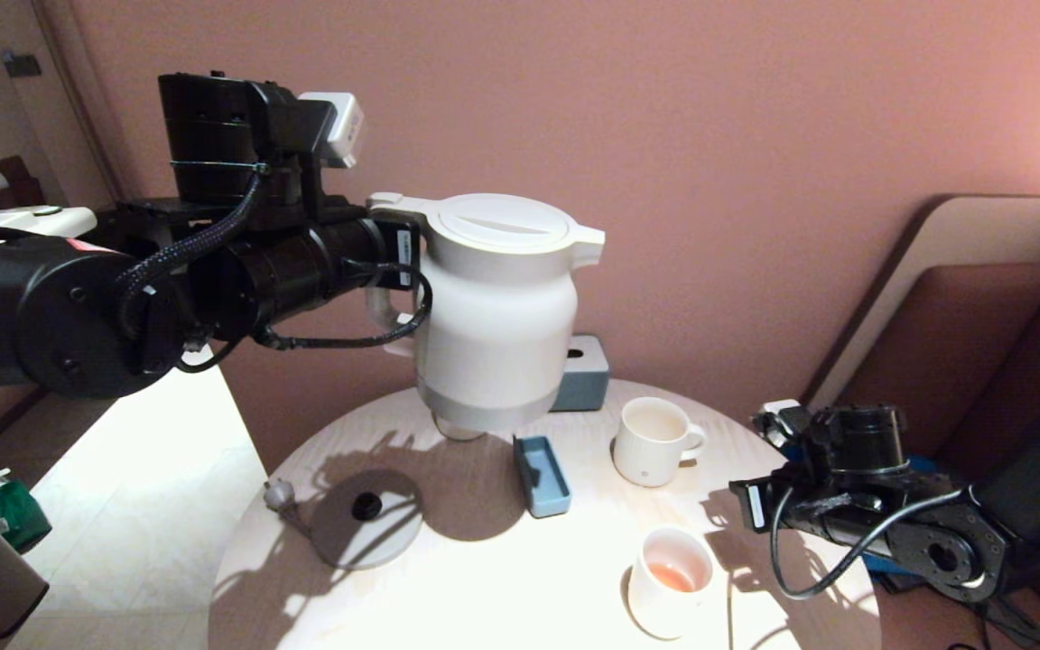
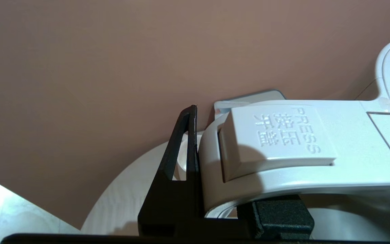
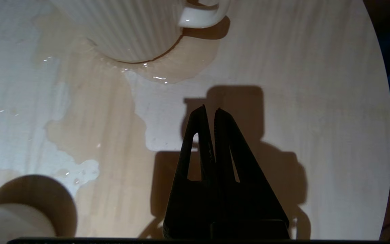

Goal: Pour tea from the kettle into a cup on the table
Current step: Pour water into the cup

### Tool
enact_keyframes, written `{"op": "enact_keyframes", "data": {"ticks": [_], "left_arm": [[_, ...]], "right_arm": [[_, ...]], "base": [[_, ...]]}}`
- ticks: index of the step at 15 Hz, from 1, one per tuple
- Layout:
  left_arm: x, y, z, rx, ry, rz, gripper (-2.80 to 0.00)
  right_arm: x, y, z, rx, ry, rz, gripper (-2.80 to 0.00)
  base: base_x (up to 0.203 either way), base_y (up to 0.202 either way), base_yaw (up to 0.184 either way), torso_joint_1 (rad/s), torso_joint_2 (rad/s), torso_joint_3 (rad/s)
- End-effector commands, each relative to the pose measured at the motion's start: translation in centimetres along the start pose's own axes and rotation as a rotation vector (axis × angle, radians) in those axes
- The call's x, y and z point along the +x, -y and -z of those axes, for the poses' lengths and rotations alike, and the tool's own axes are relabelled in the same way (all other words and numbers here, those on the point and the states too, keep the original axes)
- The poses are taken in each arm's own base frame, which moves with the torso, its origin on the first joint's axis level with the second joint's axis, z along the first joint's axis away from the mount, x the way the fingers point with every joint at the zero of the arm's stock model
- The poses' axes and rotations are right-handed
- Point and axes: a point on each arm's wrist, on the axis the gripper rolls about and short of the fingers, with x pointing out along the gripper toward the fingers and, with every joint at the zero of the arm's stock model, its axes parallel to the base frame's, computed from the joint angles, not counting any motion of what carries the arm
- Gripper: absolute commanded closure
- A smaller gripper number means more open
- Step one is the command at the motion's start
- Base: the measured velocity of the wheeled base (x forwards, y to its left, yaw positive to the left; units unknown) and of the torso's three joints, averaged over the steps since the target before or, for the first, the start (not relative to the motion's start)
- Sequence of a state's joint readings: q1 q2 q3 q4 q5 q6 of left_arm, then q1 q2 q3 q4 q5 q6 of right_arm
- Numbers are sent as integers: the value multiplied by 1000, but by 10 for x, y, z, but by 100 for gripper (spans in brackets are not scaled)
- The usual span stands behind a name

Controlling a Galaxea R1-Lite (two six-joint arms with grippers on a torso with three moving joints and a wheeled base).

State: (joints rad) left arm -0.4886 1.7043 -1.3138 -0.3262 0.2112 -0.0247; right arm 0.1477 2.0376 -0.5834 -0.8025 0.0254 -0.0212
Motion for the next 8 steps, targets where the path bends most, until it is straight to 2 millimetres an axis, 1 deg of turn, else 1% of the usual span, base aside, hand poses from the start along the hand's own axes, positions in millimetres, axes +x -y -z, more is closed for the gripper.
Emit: {"op": "enact_keyframes", "data": {"ticks": [1,3,4,6,8], "left_arm": [[-6,-2,-5,-5,16,-9,0],[-19,-5,-17,-21,55,-13,0],[-17,-5,-16,-28,52,-14,0],[-4,-3,-4,-22,17,-17,0],[-1,-2,2,-28,1,-17,0]], "right_arm": [[10,1,2,1,-10,4,0],[10,-1,0,-5,10,1,0],[11,0,-1,-4,18,4,0],[15,2,-2,2,23,34,0],[16,1,-3,-1,42,59,0]], "base": [[0,0,0,0,0,0],[0,0,0,0,0,0],[0,0,0,0,0,0],[0,0,0,0,0,0],[0,0,0,0,0,0]]}}
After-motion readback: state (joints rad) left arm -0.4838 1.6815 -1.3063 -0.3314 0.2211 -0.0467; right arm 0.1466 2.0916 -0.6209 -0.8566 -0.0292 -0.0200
